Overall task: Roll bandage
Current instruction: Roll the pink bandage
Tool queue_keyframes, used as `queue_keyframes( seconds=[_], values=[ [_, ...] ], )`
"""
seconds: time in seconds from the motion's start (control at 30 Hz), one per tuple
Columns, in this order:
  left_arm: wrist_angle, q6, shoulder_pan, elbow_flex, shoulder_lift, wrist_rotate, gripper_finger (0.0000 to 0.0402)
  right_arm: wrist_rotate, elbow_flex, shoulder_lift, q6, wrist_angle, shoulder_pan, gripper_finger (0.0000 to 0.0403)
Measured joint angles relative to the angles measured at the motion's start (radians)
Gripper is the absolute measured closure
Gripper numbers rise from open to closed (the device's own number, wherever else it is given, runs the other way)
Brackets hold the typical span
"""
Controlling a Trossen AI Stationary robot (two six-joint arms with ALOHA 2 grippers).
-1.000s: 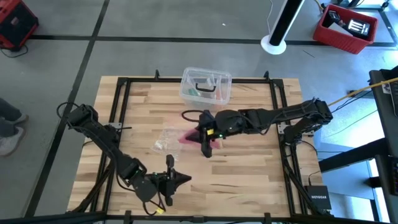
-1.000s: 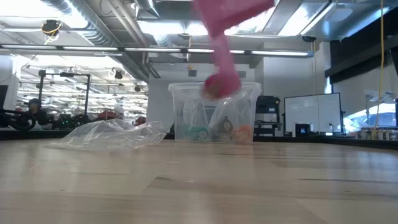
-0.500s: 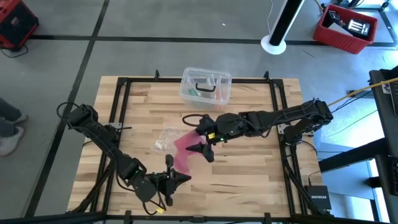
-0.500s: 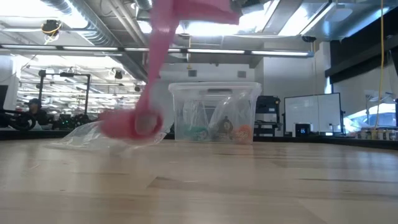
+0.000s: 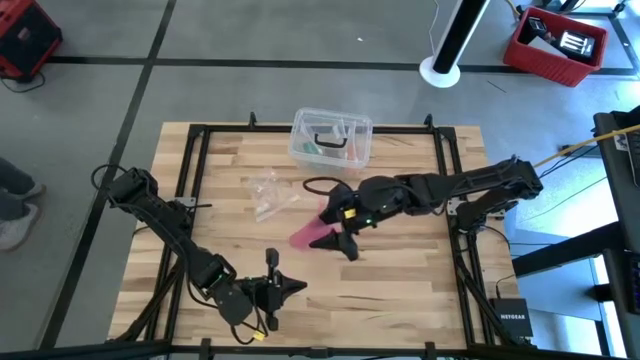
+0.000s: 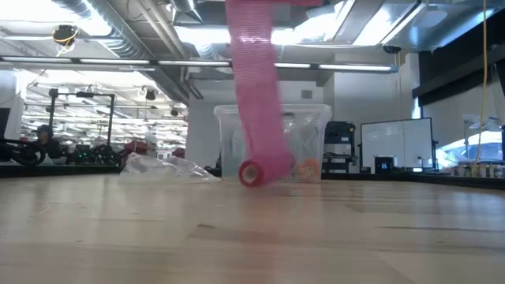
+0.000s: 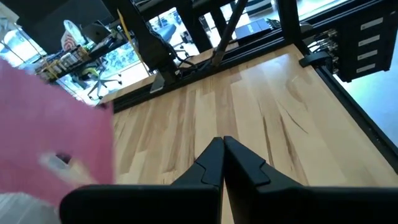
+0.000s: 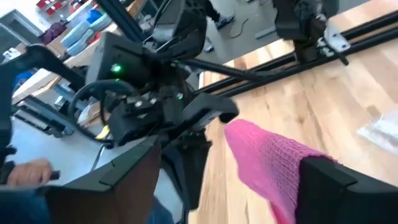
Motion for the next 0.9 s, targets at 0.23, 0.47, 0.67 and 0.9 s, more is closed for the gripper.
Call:
queue_keyframes(
  seconds=[0.23,0.47,0.67,0.9],
  values=[
    [0.000,-0.005,0.000,0.000,0.000,0.000,0.0401,-0.006,0.000,-0.087,0.005,-0.099,0.016,0.0107],
    [0.002,-0.022,0.003,0.000,0.001,0.000,0.0401,0.030,0.000,-0.093,-0.020,-0.143,0.040,0.0107],
    [-0.011,-0.095,0.021,0.000,0.001,0.000,0.0400,0.115,-0.001,-0.065,-0.038,-0.299,0.039,0.0107],
    [-0.150,-0.294,0.057,0.000,0.001,0.018,0.0335,0.201,0.000,-0.080,0.030,-0.609,0.114,0.0107]
  ],
)
